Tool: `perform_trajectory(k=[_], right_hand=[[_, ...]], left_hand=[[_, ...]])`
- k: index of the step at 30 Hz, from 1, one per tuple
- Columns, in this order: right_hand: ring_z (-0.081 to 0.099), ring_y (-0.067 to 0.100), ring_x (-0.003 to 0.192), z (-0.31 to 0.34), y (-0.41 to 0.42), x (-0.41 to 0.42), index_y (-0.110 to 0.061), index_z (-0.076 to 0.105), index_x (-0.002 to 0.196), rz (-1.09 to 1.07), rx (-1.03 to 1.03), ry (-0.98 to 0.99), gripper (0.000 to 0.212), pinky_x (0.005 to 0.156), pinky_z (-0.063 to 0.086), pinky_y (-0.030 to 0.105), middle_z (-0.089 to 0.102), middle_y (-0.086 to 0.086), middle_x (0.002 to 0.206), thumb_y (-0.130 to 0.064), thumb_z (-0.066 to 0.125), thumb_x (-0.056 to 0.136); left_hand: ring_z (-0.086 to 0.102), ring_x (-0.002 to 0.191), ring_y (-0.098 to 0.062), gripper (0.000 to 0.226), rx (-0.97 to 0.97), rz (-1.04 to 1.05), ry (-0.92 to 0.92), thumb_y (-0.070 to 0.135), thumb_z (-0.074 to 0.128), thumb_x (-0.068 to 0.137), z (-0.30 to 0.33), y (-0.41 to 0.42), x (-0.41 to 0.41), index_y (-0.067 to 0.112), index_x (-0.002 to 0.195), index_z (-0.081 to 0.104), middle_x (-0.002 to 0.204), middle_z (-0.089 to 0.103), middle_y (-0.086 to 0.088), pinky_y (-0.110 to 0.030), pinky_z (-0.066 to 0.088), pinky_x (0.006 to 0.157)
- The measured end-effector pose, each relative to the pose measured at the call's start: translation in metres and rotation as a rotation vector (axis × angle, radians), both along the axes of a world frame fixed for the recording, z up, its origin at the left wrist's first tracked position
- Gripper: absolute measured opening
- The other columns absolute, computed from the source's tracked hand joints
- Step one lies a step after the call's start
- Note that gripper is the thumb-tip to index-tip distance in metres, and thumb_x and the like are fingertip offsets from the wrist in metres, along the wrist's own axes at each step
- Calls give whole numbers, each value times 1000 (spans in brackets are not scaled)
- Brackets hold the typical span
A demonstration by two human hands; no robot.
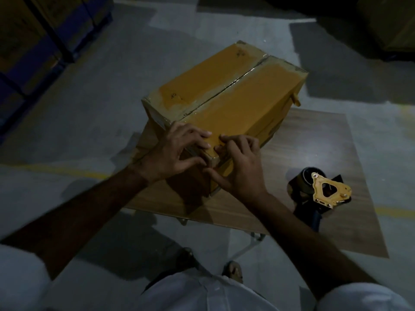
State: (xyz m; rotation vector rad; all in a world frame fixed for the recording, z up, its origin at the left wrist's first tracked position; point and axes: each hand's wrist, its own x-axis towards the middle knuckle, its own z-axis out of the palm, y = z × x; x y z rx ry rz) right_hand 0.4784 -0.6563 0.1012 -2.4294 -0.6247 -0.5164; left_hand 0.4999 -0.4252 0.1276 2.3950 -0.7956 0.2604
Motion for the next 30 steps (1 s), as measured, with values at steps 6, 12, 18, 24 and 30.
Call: perform_trajectory(k=[6,12,18,24,30], right_hand=[[49,30,119,11,3,-4,-15,66,119,-51,-89,59,65,91,47,42,59,6,133,-53,89,72],[47,24,113,32,-12,8,-20,62,122,109,-74,135,65,87,49,46,54,0,129,-50,88,70],[39,16,129,45,-39,38,-30,73,118,55,232,330,57,106,42,43,50,-9,135,-68,66,75],[44,19,125,32,-20,45,-28,67,117,-138,-4,141,54,106,41,53,54,-4,127,-71,53,88],[47,18,122,26,23,12,-32,58,119,-125,-156,68,62,122,23,53,52,-6,123,-83,48,86]], left_hand=[[35,124,-16,69,179,29,2,27,92,69,13,-10,-4,25,129,57,140,48,2,-35,33,101],[35,119,-13,72,95,76,-15,59,84,64,12,-18,5,34,125,56,124,42,8,-42,36,101],[38,124,-14,84,91,195,-53,92,49,75,6,-36,10,39,139,52,136,43,8,-39,38,96],[39,130,-18,73,65,146,-78,74,65,77,-4,-26,6,38,141,56,142,47,10,-41,38,102],[23,149,-4,73,175,-82,100,68,71,82,22,52,14,45,147,49,155,35,24,-47,9,127]])
